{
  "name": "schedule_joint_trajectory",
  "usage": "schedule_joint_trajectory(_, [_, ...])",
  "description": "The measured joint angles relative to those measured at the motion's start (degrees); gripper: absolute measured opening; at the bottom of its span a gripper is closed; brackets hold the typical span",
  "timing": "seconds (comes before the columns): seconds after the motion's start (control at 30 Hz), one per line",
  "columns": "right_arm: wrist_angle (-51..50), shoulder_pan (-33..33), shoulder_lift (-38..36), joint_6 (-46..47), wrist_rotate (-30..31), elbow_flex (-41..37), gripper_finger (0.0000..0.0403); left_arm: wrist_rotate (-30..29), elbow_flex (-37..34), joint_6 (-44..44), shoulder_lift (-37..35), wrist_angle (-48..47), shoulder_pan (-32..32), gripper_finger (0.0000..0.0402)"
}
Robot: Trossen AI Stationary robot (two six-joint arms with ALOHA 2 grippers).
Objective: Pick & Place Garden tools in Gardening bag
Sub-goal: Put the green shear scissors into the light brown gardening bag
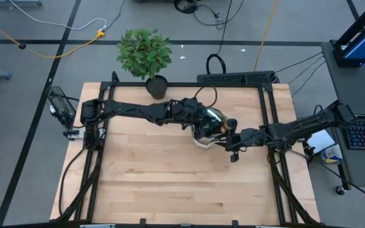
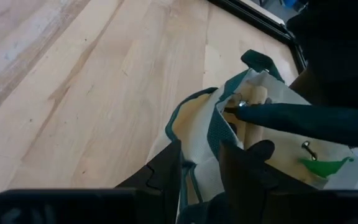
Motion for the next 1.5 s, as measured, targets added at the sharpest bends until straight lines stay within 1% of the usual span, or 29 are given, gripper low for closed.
schedule_joint_trajectory(0.27, [0.0, 0.0, 0.0, 0.0, 0.0, 0.0, 0.0100, 0.0, 0.1, 7.4, 3.0, 0.5, -0.2, 0.0085])
schedule_joint_trajectory(0.37, [0.0, 0.0, 0.0, -0.8, 0.0, 0.0, 0.0100, -0.6, 0.1, 7.7, 4.0, 0.6, -0.2, 0.0086])
schedule_joint_trajectory(0.6, [0.0, 0.0, 0.0, -3.8, 0.3, 0.0, 0.0100, -0.5, 0.1, 9.5, 3.4, -0.2, -0.2, 0.0087])
schedule_joint_trajectory(0.67, [0.6, 0.0, 0.0, -4.8, 3.0, 0.0, 0.0100, -0.5, 0.1, 9.4, 3.4, -0.4, -0.2, 0.0088])
schedule_joint_trajectory(0.77, [3.6, 0.0, 0.0, -6.0, 9.0, 0.0, 0.0101, -0.5, 0.1, 8.5, 3.4, -1.7, -0.2, 0.0088])
schedule_joint_trajectory(0.87, [6.1, -0.1, 0.0, -9.9, 13.1, 0.0, 0.0106, -0.5, 0.1, 8.4, 3.4, -2.6, 0.0, 0.0088])
schedule_joint_trajectory(0.93, [7.3, -0.7, 0.0, -12.2, 12.4, 0.0, 0.0116, -0.5, 0.1, 8.5, 3.4, -2.6, 0.0, 0.0088])
schedule_joint_trajectory(1.03, [7.9, -2.6, 0.0, -13.0, 8.3, 0.0, 0.0138, -0.5, 0.1, 9.0, 3.4, -2.2, 0.0, 0.0088])
schedule_joint_trajectory(1.1, [7.8, -4.3, 0.0, -11.7, 8.9, 0.0, 0.0150, 0.3, 0.0, 9.8, 3.4, -1.6, 0.2, 0.0088])
schedule_joint_trajectory(1.17, [7.8, -6.2, 0.0, -10.6, 10.3, 0.0, 0.0153, 0.9, 0.0, 10.0, 3.4, -1.2, 0.2, 0.0088])
schedule_joint_trajectory(1.23, [7.8, -8.1, 0.0, -10.5, 9.4, 0.0, 0.0146, 1.0, 0.0, 10.0, 3.5, -0.4, 0.0, 0.0088])
schedule_joint_trajectory(1.3, [7.8, -9.9, 0.2, -10.5, 6.3, 0.0, 0.0129, 0.9, 0.0, 10.2, 3.5, 0.0, -0.1, 0.0088])
schedule_joint_trajectory(1.4, [7.5, -12.0, 0.7, -10.5, 1.5, 0.0, 0.0091, 1.0, 0.0, 10.3, 3.5, -0.1, -0.2, 0.0088])
schedule_joint_trajectory(1.5, [7.5, -13.5, 1.7, -10.4, -0.1, 0.1, 0.0049, 1.0, 0.0, 10.7, 3.5, 0.0, -0.2, 0.0088])
